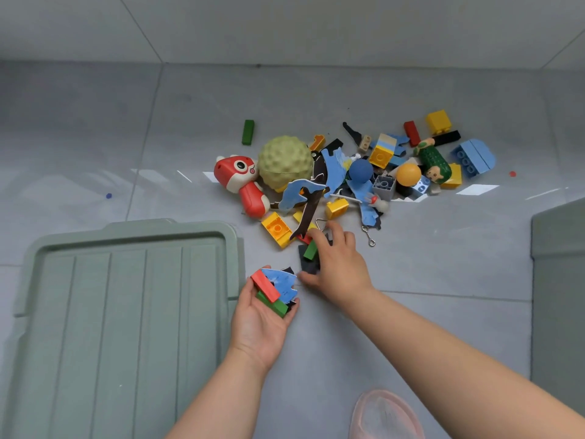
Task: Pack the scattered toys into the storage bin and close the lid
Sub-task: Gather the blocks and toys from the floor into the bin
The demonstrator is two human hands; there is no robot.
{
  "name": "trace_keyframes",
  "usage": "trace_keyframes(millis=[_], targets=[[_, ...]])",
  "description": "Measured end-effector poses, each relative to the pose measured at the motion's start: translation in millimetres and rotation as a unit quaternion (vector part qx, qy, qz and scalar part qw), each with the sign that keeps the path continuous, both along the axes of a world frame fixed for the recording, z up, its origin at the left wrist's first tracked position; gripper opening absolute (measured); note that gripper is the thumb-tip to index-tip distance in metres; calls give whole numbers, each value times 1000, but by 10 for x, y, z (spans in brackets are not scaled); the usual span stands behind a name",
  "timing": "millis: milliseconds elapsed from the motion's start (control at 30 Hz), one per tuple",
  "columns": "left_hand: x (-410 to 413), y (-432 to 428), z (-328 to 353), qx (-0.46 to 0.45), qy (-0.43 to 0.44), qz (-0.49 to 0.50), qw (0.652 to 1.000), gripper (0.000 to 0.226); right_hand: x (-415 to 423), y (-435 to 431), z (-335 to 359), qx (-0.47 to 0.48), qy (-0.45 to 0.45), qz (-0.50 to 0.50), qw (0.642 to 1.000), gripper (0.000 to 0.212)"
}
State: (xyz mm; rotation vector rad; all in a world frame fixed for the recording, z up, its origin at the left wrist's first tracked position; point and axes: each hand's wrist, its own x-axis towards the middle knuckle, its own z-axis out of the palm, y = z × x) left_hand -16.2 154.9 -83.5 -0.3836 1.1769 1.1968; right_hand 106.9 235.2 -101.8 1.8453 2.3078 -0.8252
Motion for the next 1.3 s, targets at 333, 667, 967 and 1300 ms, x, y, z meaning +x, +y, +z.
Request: trace_keyframes(millis=[333, 667, 967, 1300], targets=[[32, 17, -9, -6, -68, -32, 997, 48, 268, -194, 99, 5, 269, -206, 941, 21], [93, 95, 32, 26, -107, 40, 993, 37, 212, -141, 319, 57, 196, -92, 975, 37], [-9, 6, 68, 3, -78, 51, 996, 39, 85, 110, -51, 29, 6, 71, 997, 48], [66, 18, 12, 30, -124, 37, 991, 64, 30, -517, 511, -39, 284, -116, 951, 50]])
